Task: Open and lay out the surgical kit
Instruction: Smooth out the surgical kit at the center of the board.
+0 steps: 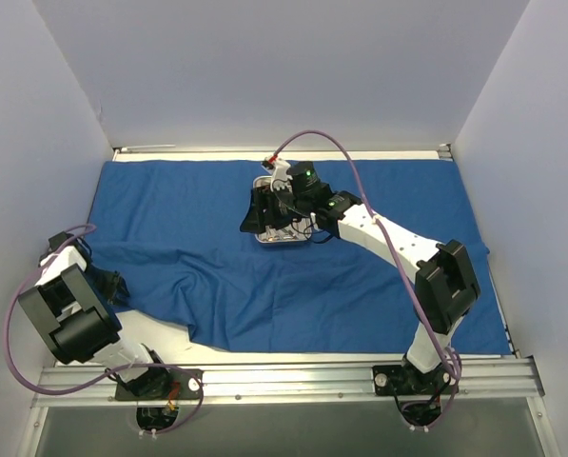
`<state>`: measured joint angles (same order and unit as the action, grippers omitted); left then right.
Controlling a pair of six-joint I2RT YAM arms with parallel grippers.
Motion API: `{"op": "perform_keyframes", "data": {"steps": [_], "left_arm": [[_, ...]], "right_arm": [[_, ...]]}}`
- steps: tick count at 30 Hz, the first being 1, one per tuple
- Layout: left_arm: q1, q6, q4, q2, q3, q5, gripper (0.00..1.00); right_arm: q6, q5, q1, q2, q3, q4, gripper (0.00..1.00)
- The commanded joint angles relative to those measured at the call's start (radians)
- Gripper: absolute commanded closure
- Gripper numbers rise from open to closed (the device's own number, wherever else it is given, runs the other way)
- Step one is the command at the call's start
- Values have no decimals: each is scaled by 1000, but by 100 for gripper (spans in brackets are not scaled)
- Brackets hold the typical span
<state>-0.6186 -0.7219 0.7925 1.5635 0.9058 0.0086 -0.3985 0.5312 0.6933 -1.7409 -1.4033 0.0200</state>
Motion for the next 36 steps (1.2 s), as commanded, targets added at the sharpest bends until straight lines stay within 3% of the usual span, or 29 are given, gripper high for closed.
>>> {"op": "perform_keyframes", "data": {"steps": [1,3,5,9,13,19,22,23,27,34,36], "left_arm": [[-4,22,-18,23,59,-15,73],[-1,41,8,17,85,-19,86],[13,53,56,-16,140,-28,90],[91,85,146,-27,280,-74,91],[233,88,241,97,448,-200,91],[362,75,255,311,636,-223,87],[405,93,241,386,689,-200,68],[413,98,247,398,700,-202,53],[415,113,295,363,700,-264,38],[298,99,306,175,569,-326,36],[254,107,283,112,512,-326,41]], "right_arm": [[-16,26,-2,26,10,46,37],[-20,27,0,24,9,46,38],[-23,29,0,21,15,52,37],[-33,33,-2,12,14,54,37],[-45,42,2,-17,0,47,37],[-54,50,5,-43,1,37,37],[-56,56,6,-58,10,34,37],[-60,61,8,-58,13,38,37],[-54,65,11,-62,13,34,37],[-36,81,9,-69,18,26,37],[-28,84,8,-78,6,15,37]]}}
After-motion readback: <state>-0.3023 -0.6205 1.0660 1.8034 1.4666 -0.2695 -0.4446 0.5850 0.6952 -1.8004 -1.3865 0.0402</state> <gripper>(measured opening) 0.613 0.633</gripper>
